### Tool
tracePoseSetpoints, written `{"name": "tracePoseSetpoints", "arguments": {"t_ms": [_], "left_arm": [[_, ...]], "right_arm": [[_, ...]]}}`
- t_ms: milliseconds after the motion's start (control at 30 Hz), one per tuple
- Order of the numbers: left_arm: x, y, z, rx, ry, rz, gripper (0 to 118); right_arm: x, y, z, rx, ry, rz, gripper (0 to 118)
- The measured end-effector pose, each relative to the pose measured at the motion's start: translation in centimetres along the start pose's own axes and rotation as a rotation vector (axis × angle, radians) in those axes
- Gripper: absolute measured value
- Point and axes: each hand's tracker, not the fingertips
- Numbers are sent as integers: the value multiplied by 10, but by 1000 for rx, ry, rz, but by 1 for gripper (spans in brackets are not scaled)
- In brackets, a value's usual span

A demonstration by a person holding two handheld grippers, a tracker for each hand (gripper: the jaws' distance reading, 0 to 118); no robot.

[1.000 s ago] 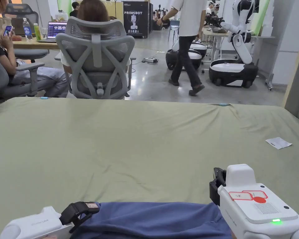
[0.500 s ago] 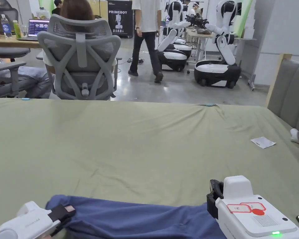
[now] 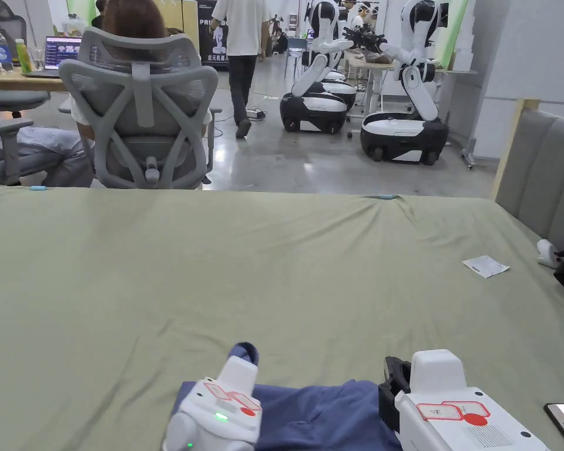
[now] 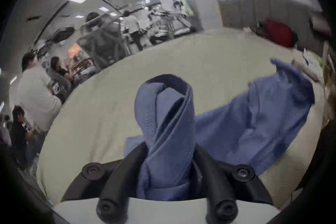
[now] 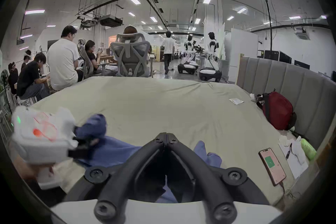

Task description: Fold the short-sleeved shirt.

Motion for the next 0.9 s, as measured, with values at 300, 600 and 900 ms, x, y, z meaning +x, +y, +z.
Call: {"name": "tracePoseSetpoints", "arguments": {"t_ms": [300,600,900], "left_arm": [[-52,14,39,148,-231,430,100],[-80,-22,9,27,-278,769,0],[21,0,-37,-96,-505,636,0]], "right_arm": [[17,-9,1,-23,15,-39,0],[6,-7,-4,-22,11,-16,0],[27,-5,1,-24,-12,-52,0]]}}
